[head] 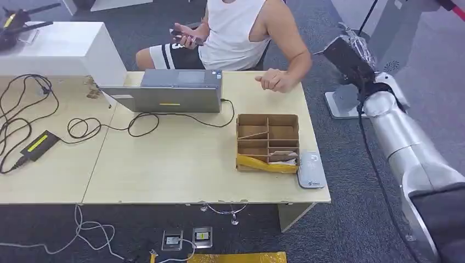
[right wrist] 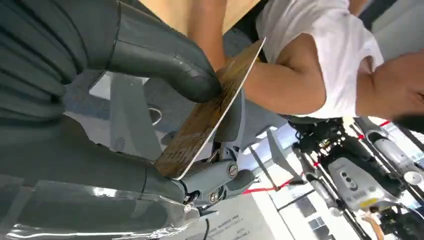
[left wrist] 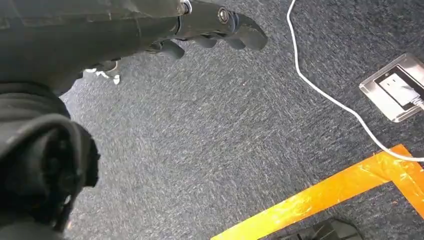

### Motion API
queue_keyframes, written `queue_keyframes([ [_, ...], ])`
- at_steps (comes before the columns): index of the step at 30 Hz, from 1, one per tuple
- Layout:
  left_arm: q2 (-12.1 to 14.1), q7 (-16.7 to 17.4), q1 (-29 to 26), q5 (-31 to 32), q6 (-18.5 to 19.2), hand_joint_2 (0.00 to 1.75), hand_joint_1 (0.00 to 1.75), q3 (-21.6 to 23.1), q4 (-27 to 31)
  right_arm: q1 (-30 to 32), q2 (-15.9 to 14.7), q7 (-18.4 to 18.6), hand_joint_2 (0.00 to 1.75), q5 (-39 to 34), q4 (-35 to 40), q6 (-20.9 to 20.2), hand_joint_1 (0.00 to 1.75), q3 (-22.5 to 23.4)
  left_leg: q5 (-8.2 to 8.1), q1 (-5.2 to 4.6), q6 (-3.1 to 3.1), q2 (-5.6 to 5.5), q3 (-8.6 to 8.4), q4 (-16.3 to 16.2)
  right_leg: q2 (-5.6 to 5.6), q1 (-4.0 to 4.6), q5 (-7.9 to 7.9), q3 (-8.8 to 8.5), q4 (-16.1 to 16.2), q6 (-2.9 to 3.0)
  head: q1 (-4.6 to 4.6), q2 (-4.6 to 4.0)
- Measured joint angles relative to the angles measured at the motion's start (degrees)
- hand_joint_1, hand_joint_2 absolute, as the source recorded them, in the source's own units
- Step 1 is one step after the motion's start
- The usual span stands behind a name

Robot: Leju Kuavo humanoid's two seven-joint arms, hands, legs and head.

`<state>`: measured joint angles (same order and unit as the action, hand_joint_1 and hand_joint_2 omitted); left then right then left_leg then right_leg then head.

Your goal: Pass the card to the sensor for recognition and then transmit it.

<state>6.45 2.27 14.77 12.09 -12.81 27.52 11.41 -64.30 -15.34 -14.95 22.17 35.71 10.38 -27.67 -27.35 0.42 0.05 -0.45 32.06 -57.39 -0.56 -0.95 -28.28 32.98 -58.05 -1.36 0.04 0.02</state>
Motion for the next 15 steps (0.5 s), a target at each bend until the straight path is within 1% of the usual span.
queue_keyframes([
  [5, 0.19, 0.00, -0.44, -0.48, -0.39, 0.00, 0.00, 0.00, -0.02, 4.66, -2.47, -0.99, 1.75, -3.96, 5.98, -1.49, 1.75, 3.15, -0.02, -0.01, 0.00, 0.09, 0.04, 0.01, 0.05, -0.02, 0.00, 0.03, 0.00, 0.00, 0.00, -0.02],
  [10, 0.28, 0.00, -0.53, -0.88, -0.68, 0.00, 0.00, -0.02, -0.04, 7.09, -3.78, -1.12, 1.75, -5.60, 9.01, -2.03, 1.75, 5.45, -0.06, 0.00, -0.05, 0.15, -0.07, 0.00, 0.19, 0.00, 0.00, -0.01, 0.01, 0.00, 0.00, 0.00],
  [12, 0.31, 0.00, -0.77, -1.12, -0.96, 0.00, 0.00, -0.02, -0.04, 10.82, -4.88, -0.90, 1.75, -6.56, 11.51, -2.87, 1.75, 7.26, -0.07, 0.06, -0.05, 0.08, -0.14, 0.00, 0.09, 0.06, 0.00, -0.14, 0.04, 0.00, 0.02, 0.00],
  [15, 0.50, 0.00, -1.19, -1.14, -1.01, 0.00, 0.00, -0.02, -0.04, 16.40, -6.54, 0.55, 1.75, -6.85, 16.27, -5.07, 1.75, 10.50, -0.08, 0.05, -0.05, 0.10, -0.05, 0.01, 0.11, 0.04, 0.00, -0.07, 0.04, 0.00, 0.00, 0.00],
])
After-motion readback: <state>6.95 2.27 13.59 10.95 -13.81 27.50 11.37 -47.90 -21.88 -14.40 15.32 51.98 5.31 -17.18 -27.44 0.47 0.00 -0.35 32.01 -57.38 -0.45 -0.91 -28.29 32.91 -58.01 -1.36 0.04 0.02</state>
